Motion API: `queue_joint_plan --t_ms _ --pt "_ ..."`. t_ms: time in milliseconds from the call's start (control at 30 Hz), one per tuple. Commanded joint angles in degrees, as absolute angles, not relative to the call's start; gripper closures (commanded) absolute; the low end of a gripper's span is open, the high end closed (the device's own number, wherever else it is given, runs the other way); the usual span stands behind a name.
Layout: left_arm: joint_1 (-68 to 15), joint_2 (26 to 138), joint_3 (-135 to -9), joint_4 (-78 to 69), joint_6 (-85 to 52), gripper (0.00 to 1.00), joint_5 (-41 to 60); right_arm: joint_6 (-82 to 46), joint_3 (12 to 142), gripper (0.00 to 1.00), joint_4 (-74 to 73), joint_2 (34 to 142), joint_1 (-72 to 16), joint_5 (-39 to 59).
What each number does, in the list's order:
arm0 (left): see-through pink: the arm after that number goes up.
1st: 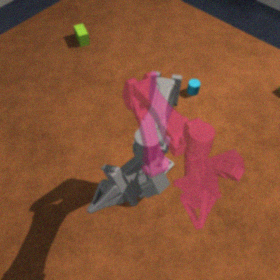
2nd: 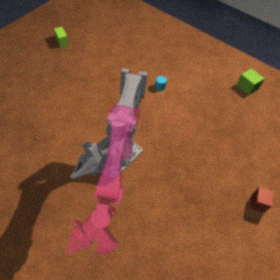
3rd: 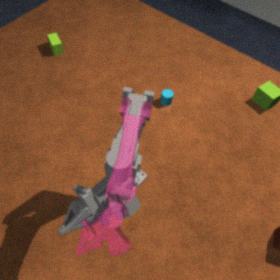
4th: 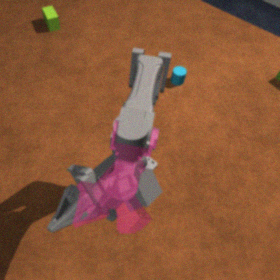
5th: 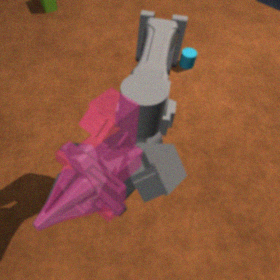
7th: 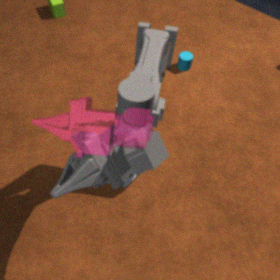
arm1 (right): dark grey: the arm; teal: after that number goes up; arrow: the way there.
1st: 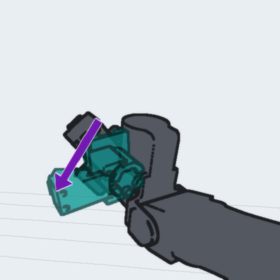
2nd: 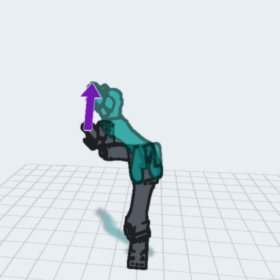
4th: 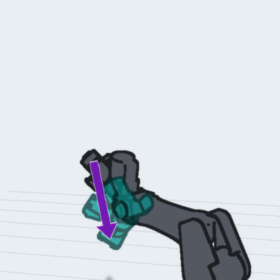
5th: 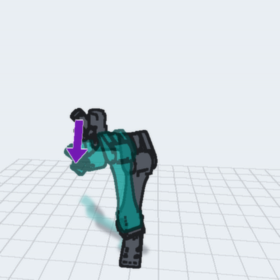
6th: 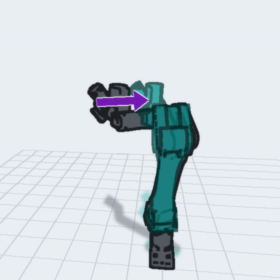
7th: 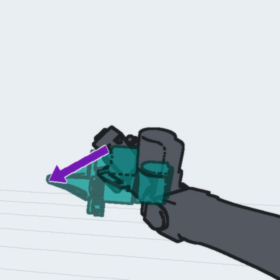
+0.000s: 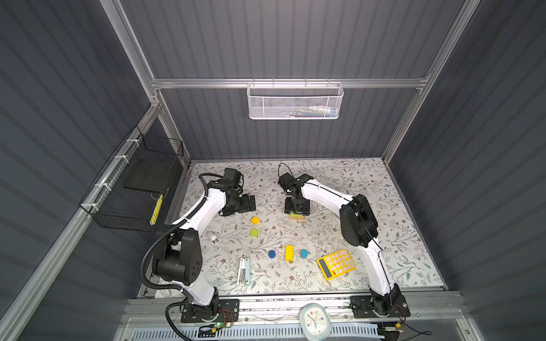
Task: Build the wood block tower
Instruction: 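Lower the lime-green block onto the wooden bars with the right gripper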
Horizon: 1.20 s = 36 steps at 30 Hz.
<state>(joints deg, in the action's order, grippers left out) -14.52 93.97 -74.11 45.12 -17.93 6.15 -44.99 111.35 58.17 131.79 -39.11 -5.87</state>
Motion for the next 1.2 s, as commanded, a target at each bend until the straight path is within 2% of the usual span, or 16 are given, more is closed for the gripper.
queue_joint_plan --t_ms 0,333,633,1167 --pt "-14.15 93.34 -73.30 45.44 -16.88 0.02 7.46 -45.57 112.72 0.30 58.65 133.07 -39.38 -6.69" --pt "-14.15 93.25 -73.31 45.40 -16.88 0.02 7.55 -45.62 112.68 0.29 59.03 132.64 -39.38 -6.99" --pt "-14.06 93.14 -73.35 45.27 -16.88 0.02 7.73 -45.27 112.69 0.36 59.24 131.84 -39.42 -7.62" --pt "-13.97 92.91 -73.13 45.17 -16.88 0.02 7.73 -41.86 112.62 0.37 58.55 130.95 -39.46 -8.71"
